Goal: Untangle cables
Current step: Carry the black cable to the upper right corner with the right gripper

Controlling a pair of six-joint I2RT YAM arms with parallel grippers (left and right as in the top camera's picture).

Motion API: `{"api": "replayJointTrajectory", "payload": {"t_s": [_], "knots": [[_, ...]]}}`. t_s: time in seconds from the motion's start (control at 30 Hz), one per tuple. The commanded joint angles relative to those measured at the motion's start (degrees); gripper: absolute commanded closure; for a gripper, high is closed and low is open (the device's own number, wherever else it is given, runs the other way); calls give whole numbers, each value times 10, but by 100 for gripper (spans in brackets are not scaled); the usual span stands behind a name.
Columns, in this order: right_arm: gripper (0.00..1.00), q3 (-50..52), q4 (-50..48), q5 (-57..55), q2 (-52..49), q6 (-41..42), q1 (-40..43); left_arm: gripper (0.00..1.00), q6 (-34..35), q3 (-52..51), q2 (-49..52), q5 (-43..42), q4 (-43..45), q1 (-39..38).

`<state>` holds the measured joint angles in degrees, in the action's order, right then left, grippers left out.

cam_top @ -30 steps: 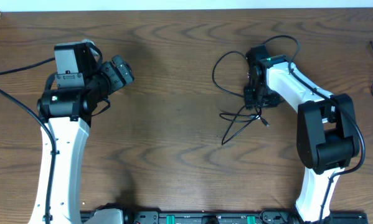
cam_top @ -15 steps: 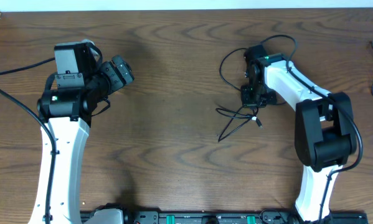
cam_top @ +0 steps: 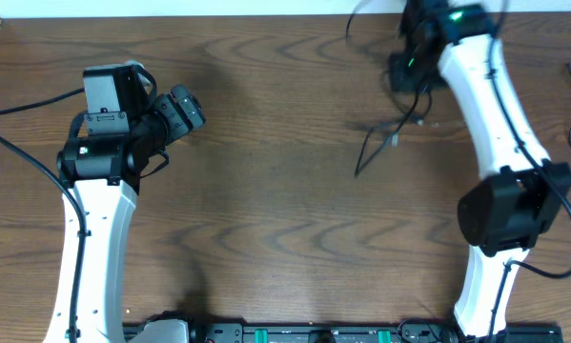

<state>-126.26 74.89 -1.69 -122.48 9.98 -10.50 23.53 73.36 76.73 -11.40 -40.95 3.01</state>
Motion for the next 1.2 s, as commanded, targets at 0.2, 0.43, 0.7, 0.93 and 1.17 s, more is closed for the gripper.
{"api": "replayJointTrajectory", "payload": {"t_s": [0.2,0.43,0.7,0.93,1.17], "knots": [[99,-134,-76,-89,17,-2,79,4,-9,7,4,8,5,2],[99,-157,-144,-111,17,-20,140,4,-9,7,4,8,17,2],[99,-153,-140,-138,-5,-89,196,4,-7,7,4,8,29,2],[99,-150,-116,-137,-86,-122,216,4,-7,7,4,8,29,1],[97,-150,-123,-128,-174,-122,216,4,-7,7,4,8,29,1]]}}
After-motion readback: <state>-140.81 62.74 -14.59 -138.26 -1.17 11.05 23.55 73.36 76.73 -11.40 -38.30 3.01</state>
